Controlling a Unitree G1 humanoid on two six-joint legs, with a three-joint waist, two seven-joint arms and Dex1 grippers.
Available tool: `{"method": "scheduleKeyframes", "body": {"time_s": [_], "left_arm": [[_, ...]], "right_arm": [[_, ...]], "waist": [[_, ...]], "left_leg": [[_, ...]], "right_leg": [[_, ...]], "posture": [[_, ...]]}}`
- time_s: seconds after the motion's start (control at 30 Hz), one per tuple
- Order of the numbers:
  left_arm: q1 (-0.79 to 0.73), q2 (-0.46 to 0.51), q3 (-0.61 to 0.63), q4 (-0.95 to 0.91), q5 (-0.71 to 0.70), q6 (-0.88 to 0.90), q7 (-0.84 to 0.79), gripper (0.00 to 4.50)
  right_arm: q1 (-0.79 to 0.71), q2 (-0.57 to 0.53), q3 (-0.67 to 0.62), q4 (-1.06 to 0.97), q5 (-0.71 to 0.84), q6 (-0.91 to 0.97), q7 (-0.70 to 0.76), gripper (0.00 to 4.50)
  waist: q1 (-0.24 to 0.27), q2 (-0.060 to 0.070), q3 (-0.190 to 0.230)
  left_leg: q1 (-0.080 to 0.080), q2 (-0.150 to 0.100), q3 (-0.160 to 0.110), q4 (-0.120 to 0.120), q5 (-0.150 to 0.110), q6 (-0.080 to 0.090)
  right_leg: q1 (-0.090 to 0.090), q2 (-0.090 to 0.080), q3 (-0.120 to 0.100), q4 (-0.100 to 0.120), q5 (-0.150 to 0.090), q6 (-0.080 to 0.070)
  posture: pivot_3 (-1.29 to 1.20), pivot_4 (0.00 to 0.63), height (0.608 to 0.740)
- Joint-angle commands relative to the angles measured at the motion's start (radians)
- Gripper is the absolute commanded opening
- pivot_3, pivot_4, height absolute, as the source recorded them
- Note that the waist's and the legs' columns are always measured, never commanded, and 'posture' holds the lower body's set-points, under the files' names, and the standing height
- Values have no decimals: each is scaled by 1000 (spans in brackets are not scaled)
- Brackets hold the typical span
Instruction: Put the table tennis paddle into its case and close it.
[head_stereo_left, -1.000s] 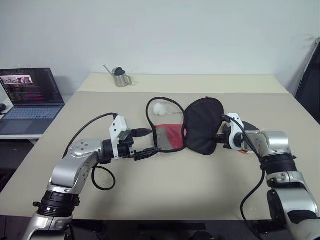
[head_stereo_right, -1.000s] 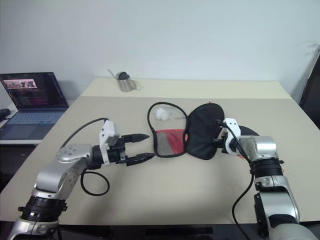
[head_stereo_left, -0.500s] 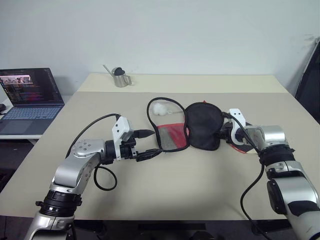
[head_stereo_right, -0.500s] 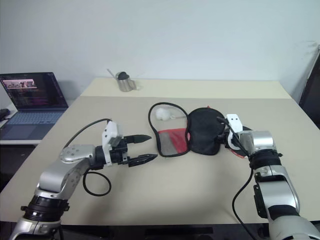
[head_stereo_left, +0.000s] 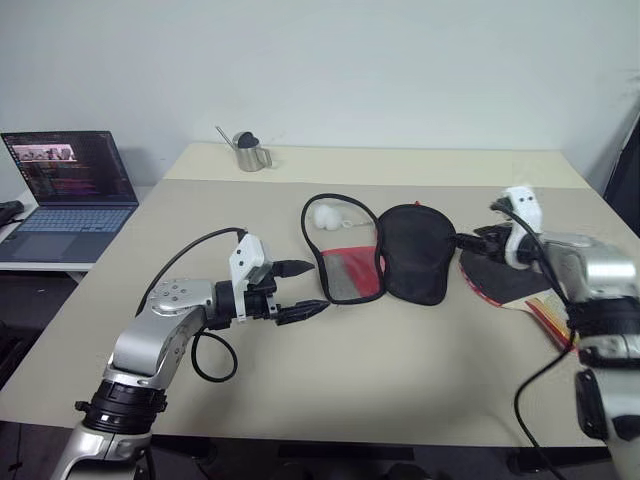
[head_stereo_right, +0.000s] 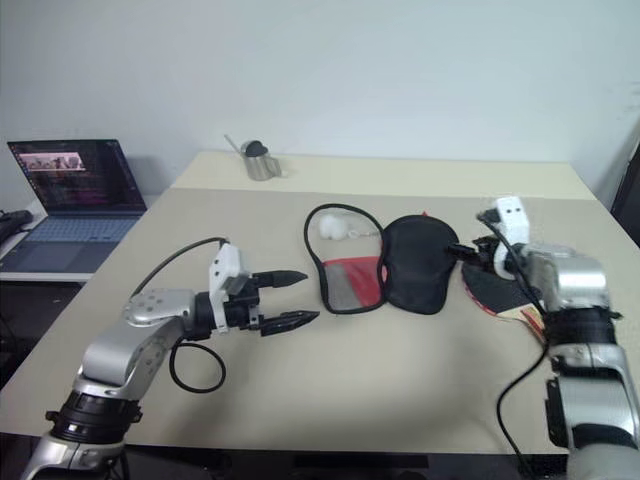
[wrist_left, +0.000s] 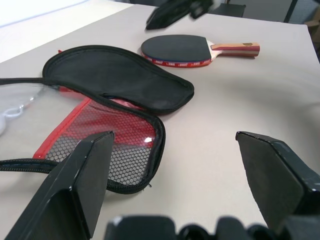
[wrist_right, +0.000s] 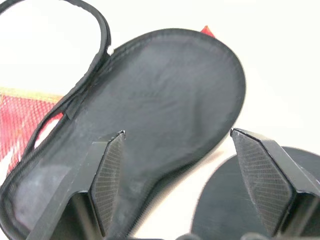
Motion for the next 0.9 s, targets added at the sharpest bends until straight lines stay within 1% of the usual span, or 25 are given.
{"method": "scheduleKeyframes", "body": {"time_s": [0.03,0.1,0.17,0.3,0.43,0.57,0.7,0.9], "left_arm": [[-2,1,7,-65,-12,-2,-6,4255],[-8,-8,-3,-83,-15,4,-2,4255],[-13,-13,-11,-93,-12,8,-1,4255],[-45,-37,-22,-107,-16,39,23,4255],[-76,-40,-43,-131,-15,51,3,4255],[-90,-32,-58,-130,12,42,-7,4255],[-94,-32,-58,-129,8,42,-11,4255],[-95,-33,-65,-134,8,39,-27,4255]], "right_arm": [[96,-62,-31,-117,35,-32,84,3681],[163,-109,-32,-159,32,-59,125,3681],[197,-132,-43,-170,27,-77,123,3681],[247,-182,-76,-159,34,-90,142,3681],[343,-254,-91,-145,38,-103,212,3681],[379,-273,-113,-90,29,-130,215,3681],[404,-270,-132,-77,33,-117,205,4476],[424,-260,-132,-17,13,-122,168,4476]], "waist": [[0,0,0],[0,1,1],[0,1,1],[-4,1,1],[0,1,1],[-2,1,1],[-4,1,1],[-3,1,1]], "left_leg": [[0,0,0,0,0,0],[0,0,0,1,0,0],[0,-1,1,1,0,0],[2,0,2,1,0,0],[2,0,3,2,0,0],[2,0,3,2,0,0],[4,0,4,2,0,0],[4,0,4,3,0,0]], "right_leg": [[0,0,0,0,0,0],[0,0,0,1,0,0],[0,0,1,1,0,0],[1,1,2,2,0,1],[2,1,1,1,0,1],[2,1,2,1,0,1],[2,1,4,2,1,1],[2,1,4,2,1,1]], "posture": [[0,150,740],[0,150,740],[0,150,740],[0,150,740],[0,150,740],[0,150,740],[0,150,740],[0,150,740]]}}
